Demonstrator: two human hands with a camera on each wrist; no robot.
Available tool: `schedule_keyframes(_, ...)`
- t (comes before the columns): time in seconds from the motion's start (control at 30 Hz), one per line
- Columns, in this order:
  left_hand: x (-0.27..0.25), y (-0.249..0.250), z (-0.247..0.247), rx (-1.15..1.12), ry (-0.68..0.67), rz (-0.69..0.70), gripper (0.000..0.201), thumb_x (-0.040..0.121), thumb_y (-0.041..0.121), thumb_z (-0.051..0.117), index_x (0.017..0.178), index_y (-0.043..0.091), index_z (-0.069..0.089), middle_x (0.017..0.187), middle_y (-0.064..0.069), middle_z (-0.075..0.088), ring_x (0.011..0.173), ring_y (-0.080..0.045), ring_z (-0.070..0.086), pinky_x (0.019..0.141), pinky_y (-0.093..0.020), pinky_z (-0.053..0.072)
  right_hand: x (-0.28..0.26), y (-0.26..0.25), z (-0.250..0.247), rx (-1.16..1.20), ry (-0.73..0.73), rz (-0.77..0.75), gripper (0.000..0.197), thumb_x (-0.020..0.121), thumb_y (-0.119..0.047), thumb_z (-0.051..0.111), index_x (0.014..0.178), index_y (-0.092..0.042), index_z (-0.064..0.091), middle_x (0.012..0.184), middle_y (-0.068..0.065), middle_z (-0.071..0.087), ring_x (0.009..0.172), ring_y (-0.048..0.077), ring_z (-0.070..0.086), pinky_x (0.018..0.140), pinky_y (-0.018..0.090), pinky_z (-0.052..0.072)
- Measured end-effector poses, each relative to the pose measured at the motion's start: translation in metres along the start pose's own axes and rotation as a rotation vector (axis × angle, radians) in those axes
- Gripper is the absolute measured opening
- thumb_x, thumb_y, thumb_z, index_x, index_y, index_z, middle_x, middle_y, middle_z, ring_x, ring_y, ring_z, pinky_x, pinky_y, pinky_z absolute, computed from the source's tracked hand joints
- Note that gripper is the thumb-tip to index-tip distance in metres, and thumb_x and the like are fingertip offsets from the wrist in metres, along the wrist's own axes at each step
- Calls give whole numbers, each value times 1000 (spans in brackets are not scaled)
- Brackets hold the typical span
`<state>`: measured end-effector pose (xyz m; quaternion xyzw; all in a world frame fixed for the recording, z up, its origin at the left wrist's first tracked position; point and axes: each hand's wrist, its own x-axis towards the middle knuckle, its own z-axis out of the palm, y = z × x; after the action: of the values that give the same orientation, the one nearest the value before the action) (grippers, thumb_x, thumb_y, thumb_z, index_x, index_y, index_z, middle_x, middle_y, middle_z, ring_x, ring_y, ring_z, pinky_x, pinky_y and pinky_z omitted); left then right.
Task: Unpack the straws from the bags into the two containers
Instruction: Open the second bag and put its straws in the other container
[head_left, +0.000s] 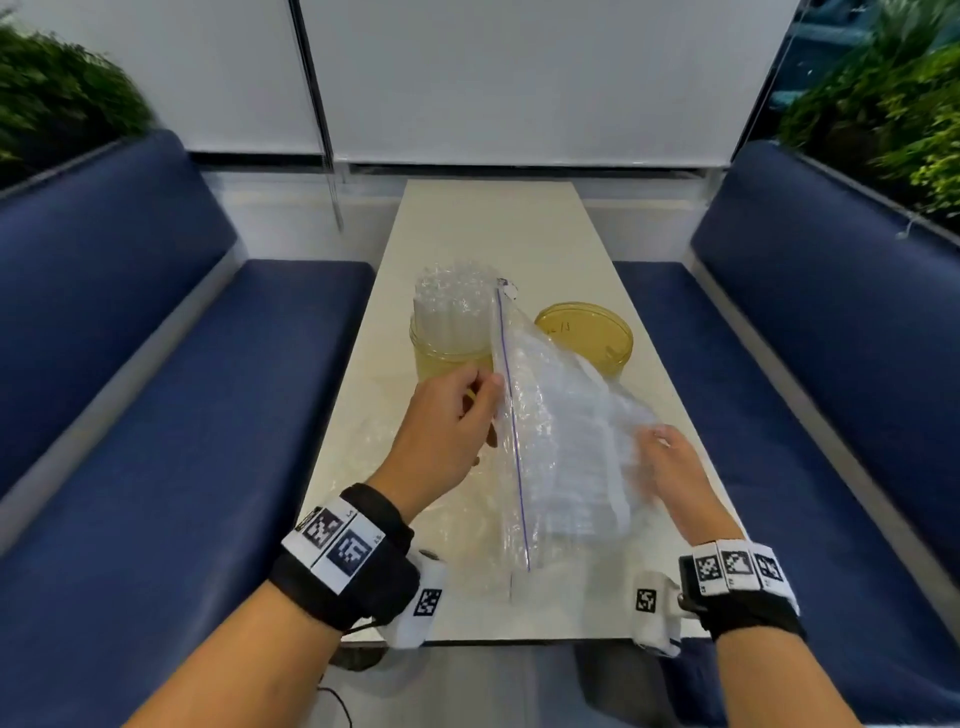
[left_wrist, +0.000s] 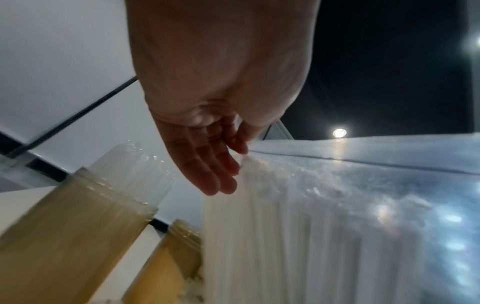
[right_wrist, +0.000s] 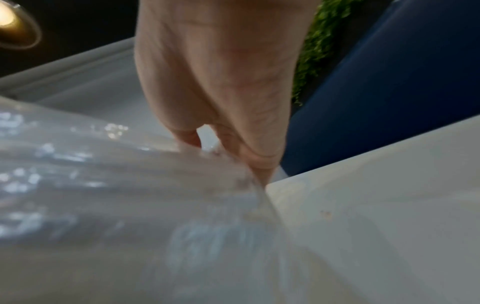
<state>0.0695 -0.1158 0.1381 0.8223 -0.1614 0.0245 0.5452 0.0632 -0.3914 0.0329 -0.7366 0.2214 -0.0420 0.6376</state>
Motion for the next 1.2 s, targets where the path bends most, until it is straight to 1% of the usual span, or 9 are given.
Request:
schedule_keyframes(0.1, 2, 19, 1, -89, -32, 13, 26, 103, 26, 54, 91, 6, 66, 70, 0, 64, 61, -5, 62, 56, -48, 61, 5, 8, 15, -180, -15, 49, 35, 98, -44, 57, 104, -11, 64, 104, 16, 67, 87, 25, 64, 81, 52, 58)
schedule_keyframes(0.23, 14, 27, 16, -132, -38, 57, 24, 100, 25, 59, 83, 10, 67, 68, 0, 61, 62, -10, 60, 52, -39, 60, 0, -4, 13, -710, 96, -49, 55, 89, -48, 67, 131, -15, 55, 125, 10, 63, 114, 29, 60, 95, 41, 50)
schedule_keyframes(0.33, 22, 25, 33, -121, -69, 59, 28, 102, 25, 56, 79, 11, 64, 62, 3, 59, 59, -13, 59, 49, -40, 59, -19, -54, 13, -588, 296, -418, 26, 96, -41, 60, 88, -17, 62, 86, 3, 65, 77, 16, 57, 68, 32, 44)
schedule_keyframes(0.47, 28, 22, 59, -47, -119, 80, 29, 105, 26, 48, 79, 19, 59, 60, 10, 56, 52, -2, 52, 49, -28, 47, -53, -119, 22, -382, 190, -750, 52, 98, -46, 53, 57, -15, 47, 49, -2, 46, 48, 10, 38, 49, 32, 34)
schedule_keyframes(0.57, 28, 28, 73, -60, -158, 96, 26, 107, 19, 43, 88, 15, 61, 64, 12, 55, 51, 1, 48, 52, -24, 42, -59, -129, 23, -516, 24, -626, 49, 94, -54, 55, 60, -19, 56, 53, -4, 55, 51, 9, 46, 53, 32, 42)
schedule_keyframes(0.77, 29, 34, 80, -80, -131, 57, 28, 104, 20, 47, 84, 6, 60, 68, -3, 59, 61, -16, 54, 60, -55, 52, -58, -127, 14, -601, 5, -452, 45, 99, -50, 48, 71, -16, 57, 63, -4, 55, 58, 11, 48, 57, 26, 38)
schedule_keyframes(0.97, 27, 38, 76, -179, -182, -2, 25, 103, 21, 53, 92, 1, 63, 78, -19, 63, 66, -21, 58, 55, -46, 56, -57, -123, 16, -484, -91, -374, 37, 105, -35, 43, 71, -23, 52, 65, -5, 53, 59, 10, 48, 59, 27, 41)
schedule_keyframes(1.1, 27, 33, 73, -95, -88, 42, 21, 94, 21, 59, 77, 10, 62, 62, 4, 57, 59, -12, 51, 57, -46, 56, -61, -117, 18, -569, -59, -473, 36, 105, -30, 42, 71, -21, 51, 63, -4, 52, 57, 13, 47, 55, 31, 41)
schedule_keyframes(1.2, 27, 31, 71, 23, -12, 83, 23, 86, 19, 63, 64, 13, 56, 56, 6, 51, 55, -9, 42, 55, -32, 43, -66, -114, 19, -645, -8, -525, 37, 103, -33, 44, 70, -17, 51, 60, 2, 59, 56, 21, 60, 57, 39, 49)
